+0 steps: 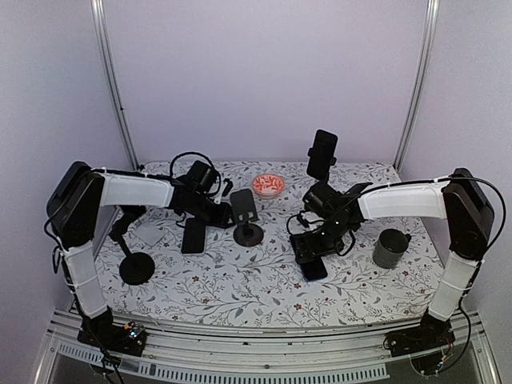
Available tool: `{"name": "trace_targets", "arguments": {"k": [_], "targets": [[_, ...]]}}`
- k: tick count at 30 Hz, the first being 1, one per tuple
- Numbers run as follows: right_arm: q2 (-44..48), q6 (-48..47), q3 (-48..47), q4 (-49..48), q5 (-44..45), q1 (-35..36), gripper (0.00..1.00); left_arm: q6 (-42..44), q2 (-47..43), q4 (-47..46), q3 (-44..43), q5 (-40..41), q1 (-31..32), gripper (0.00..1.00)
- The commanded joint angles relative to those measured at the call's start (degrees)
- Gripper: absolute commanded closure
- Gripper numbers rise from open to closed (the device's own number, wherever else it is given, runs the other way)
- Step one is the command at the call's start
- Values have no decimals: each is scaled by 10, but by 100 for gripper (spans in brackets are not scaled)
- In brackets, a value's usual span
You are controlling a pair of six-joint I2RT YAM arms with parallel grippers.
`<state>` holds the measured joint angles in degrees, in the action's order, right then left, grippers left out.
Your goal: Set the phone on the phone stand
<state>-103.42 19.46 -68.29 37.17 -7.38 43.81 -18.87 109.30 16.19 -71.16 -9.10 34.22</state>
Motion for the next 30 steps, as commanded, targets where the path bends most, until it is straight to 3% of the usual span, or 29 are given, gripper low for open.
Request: {"name": "trace_targets", "arguments": {"k": [1,8,13,25,30], "targets": [[10,-10,-29,-24,-10,0,50,-25,-66,44,47,28,-3,53],[47,-21,-1,-54,-11,2,54,-75,-211,73,107,39,7,42],[68,-27,-6,-72,-2,19,54,-81,-273,12,112,-13,26,40],[110,-60,-82,-130,41,62,54,-107,-194,-36,-10,-126,78,39],[126,-63,-79,-148,55,71,54,-105,-159,-33,-44,-129,87,39]]}}
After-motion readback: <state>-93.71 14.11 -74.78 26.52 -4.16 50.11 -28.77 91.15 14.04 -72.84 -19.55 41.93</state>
